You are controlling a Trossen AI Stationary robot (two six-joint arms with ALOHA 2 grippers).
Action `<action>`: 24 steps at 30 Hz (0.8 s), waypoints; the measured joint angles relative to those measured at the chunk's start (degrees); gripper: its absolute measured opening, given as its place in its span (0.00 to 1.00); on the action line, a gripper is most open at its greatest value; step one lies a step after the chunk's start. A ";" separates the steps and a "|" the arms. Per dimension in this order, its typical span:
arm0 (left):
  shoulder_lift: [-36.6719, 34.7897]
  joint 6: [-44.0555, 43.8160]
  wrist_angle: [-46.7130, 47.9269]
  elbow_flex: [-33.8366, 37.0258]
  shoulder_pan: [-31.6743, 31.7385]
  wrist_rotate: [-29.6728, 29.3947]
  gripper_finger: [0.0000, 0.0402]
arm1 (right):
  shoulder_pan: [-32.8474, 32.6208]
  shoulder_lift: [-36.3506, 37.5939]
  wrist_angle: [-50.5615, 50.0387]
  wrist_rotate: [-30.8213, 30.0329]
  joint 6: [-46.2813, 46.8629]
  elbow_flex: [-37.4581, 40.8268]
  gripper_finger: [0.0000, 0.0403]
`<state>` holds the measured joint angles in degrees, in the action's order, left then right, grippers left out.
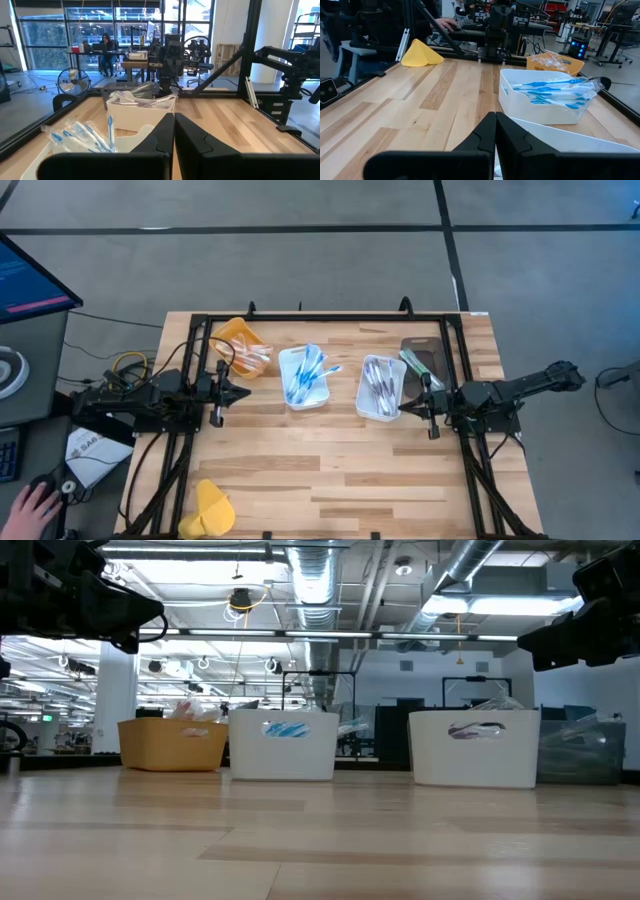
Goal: Pick & Place Toothbrushes
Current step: Return to Home Position
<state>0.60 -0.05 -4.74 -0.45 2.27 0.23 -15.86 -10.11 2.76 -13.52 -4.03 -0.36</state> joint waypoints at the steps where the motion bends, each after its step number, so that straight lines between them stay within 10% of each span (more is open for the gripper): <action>1: 0.00 0.00 -0.08 0.00 0.01 0.00 0.02 | 0.00 0.00 0.00 0.00 -0.01 0.00 0.00; 24: 0.00 -0.02 -0.54 0.00 0.02 0.00 0.02 | -0.02 0.00 0.00 0.00 0.00 0.00 0.00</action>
<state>0.60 -0.08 -5.28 -0.45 2.28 0.23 -15.88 -10.11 2.76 -13.52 -4.03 -0.36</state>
